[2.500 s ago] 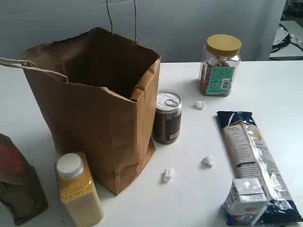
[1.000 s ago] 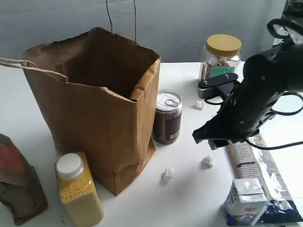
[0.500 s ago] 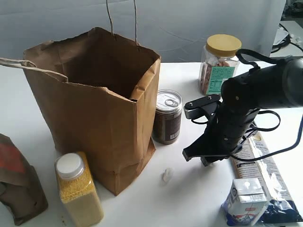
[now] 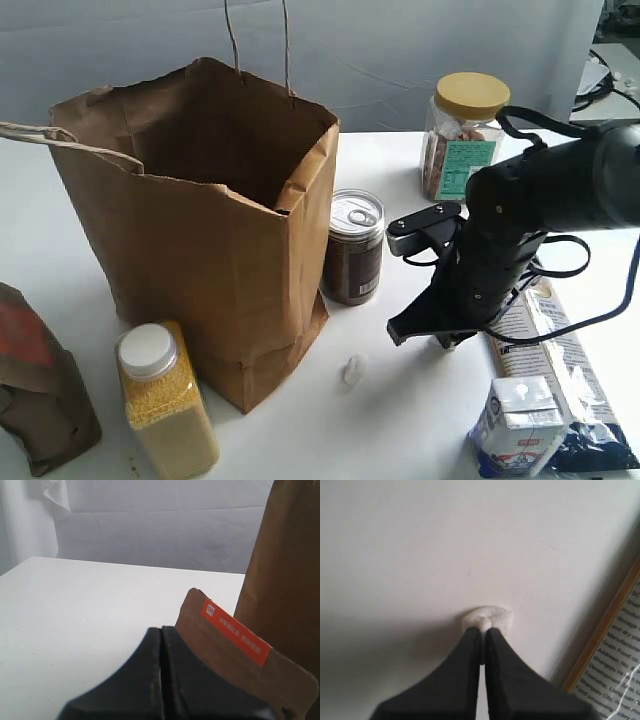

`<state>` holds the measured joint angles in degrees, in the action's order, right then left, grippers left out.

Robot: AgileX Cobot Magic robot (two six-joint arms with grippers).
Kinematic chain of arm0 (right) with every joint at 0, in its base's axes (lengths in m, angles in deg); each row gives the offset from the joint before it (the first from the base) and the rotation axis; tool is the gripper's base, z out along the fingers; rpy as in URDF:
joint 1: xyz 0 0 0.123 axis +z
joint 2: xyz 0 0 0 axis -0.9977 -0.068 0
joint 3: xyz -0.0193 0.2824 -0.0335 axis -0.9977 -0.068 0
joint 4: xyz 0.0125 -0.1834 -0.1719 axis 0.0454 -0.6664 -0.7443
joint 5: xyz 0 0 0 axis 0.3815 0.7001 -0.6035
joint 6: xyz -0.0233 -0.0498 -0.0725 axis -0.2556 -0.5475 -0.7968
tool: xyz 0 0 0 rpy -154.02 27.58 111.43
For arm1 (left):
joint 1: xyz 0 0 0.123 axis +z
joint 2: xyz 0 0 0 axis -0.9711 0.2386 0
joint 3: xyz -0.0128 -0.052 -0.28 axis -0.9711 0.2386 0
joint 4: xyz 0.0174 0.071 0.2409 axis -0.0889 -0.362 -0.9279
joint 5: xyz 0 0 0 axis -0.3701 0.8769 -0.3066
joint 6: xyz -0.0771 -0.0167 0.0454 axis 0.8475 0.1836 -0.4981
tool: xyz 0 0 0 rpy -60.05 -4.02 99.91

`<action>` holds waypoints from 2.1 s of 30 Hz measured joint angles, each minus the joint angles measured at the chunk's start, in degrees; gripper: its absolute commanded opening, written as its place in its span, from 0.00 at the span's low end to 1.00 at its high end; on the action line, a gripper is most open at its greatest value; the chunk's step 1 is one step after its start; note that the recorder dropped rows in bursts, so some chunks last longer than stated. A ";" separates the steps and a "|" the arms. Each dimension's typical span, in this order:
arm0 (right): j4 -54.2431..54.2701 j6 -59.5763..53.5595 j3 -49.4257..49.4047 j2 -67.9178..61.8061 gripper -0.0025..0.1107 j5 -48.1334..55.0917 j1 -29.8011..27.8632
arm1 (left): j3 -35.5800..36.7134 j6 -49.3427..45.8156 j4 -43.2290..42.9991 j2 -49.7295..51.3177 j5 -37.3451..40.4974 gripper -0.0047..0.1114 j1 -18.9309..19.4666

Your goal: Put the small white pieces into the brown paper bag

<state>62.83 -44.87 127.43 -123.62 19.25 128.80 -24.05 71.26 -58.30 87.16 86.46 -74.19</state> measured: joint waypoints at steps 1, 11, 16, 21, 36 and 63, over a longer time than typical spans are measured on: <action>0.00 0.00 0.00 0.34 0.02 0.00 0.00 | 0.00 0.00 0.00 0.00 0.00 0.04 0.00; 0.35 0.00 -0.63 15.22 0.02 0.06 2.03 | 0.00 0.00 0.00 0.00 0.00 0.04 0.00; 0.76 1.48 -4.99 25.40 0.02 -5.16 7.92 | 0.00 0.00 0.00 0.00 0.00 0.04 0.00; 0.04 7.54 -6.85 34.49 0.02 -12.34 14.96 | 0.00 0.00 0.00 0.00 0.00 0.04 0.00; -5.59 14.82 22.58 15.53 0.30 -12.14 20.64 | 0.00 0.00 0.00 0.00 0.00 0.04 0.00; -15.39 31.73 7.39 29.06 0.02 7.42 25.97 | 0.00 0.00 0.00 0.00 0.00 0.04 0.00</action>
<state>47.44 -13.14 134.82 -94.56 26.67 154.78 -24.05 71.26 -58.30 87.16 86.46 -74.19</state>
